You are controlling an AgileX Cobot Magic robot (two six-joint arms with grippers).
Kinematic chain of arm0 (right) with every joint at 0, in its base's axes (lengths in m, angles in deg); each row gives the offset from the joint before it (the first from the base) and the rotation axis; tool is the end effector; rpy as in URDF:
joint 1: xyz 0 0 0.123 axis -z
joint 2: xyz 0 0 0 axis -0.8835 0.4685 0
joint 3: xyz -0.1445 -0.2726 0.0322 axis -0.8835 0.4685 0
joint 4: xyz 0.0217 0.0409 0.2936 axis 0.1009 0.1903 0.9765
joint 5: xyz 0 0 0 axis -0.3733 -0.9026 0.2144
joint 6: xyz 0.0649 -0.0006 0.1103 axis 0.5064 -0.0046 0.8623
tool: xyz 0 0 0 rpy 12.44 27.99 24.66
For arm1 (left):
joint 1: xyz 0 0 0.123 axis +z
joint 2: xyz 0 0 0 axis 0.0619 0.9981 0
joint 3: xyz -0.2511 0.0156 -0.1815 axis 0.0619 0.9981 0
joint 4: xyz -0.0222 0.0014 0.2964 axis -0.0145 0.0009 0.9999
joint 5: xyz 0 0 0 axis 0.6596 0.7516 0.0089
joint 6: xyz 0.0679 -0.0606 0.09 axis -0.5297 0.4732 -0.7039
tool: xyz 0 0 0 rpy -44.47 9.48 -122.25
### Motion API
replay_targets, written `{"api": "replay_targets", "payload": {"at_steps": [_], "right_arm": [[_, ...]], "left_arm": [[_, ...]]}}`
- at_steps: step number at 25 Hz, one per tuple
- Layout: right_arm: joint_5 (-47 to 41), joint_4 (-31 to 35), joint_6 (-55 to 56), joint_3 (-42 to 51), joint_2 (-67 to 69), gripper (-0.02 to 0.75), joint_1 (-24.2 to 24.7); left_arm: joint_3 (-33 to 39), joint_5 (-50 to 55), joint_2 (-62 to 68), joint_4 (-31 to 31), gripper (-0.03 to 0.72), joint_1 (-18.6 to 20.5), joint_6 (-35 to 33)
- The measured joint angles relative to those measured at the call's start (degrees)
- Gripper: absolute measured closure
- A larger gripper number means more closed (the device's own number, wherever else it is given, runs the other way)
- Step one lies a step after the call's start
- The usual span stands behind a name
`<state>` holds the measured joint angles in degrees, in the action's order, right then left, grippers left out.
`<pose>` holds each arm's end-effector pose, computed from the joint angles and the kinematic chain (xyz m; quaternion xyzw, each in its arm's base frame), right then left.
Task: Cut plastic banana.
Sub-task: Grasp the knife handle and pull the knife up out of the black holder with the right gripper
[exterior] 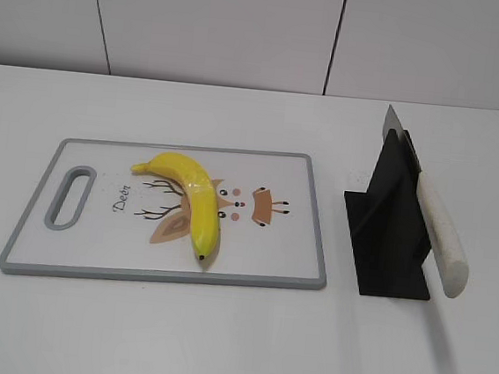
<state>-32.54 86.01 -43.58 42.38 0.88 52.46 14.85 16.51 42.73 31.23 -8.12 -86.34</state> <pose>0.0417 0.0097 0.2877 -0.0450 0.8425 0.0731 0.5318 0.0382 -0.0209 0.2762 0.1574 0.8465 -0.0682 0.5040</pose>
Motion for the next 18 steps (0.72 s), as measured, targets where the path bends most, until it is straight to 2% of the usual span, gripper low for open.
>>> {"api": "replay_targets", "payload": {"at_steps": [18], "right_arm": [[0.00,0.00,0.00,0.00,0.00,0.150,0.00]], "left_arm": [[0.00,0.00,0.00,0.00,0.173,0.00,0.00]]}}
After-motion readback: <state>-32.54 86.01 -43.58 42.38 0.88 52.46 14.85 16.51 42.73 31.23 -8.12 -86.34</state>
